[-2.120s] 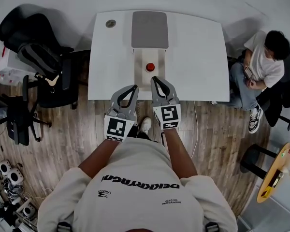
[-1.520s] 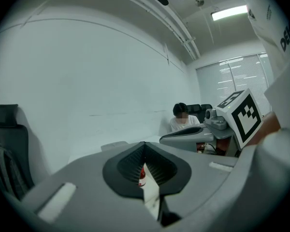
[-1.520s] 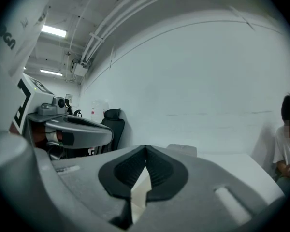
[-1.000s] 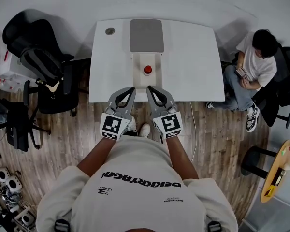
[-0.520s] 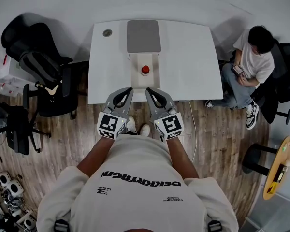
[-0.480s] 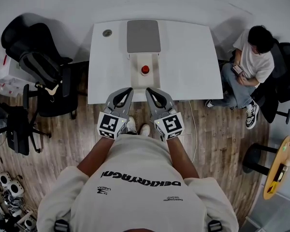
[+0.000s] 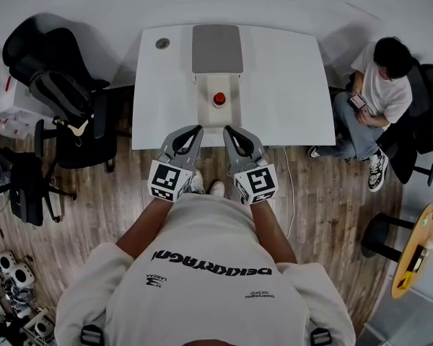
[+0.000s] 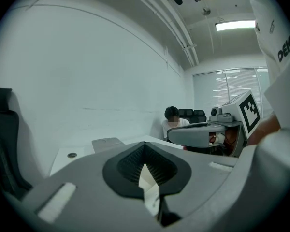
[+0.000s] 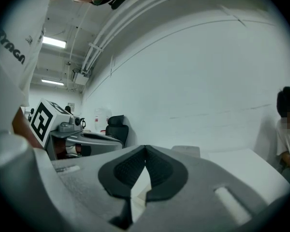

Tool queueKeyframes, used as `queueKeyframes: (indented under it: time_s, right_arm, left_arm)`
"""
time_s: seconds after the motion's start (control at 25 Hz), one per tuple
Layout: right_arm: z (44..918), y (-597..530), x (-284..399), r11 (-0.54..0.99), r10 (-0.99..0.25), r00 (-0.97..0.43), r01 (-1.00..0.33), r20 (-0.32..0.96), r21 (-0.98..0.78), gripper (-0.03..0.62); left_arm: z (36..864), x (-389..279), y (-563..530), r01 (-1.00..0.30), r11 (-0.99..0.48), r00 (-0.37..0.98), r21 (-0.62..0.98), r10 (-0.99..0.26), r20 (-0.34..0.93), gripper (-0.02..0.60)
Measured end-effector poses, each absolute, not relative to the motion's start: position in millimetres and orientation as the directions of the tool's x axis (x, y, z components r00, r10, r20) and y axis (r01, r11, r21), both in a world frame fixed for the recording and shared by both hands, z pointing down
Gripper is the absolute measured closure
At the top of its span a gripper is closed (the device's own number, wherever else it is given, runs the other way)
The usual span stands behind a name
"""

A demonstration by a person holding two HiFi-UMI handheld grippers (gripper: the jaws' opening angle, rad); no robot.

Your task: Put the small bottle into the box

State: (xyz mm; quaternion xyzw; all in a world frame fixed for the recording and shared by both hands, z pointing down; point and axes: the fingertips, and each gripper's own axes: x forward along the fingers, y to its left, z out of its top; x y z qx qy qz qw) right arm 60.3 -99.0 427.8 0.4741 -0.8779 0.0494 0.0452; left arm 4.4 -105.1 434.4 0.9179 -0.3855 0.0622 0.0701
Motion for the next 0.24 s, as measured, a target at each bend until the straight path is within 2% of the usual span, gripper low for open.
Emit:
queueKeyframes:
  time_s: [0.24]
  right_arm:
    - [428.6,-100.1,64.0,0.534,-0.834,-0.537,-0.843,0.126,-0.061,0.599]
  left_arm:
    - [435.6,2.0,-108.3,-0.735,-0.676,0.674,0.061,-0.717,0.179,0.575]
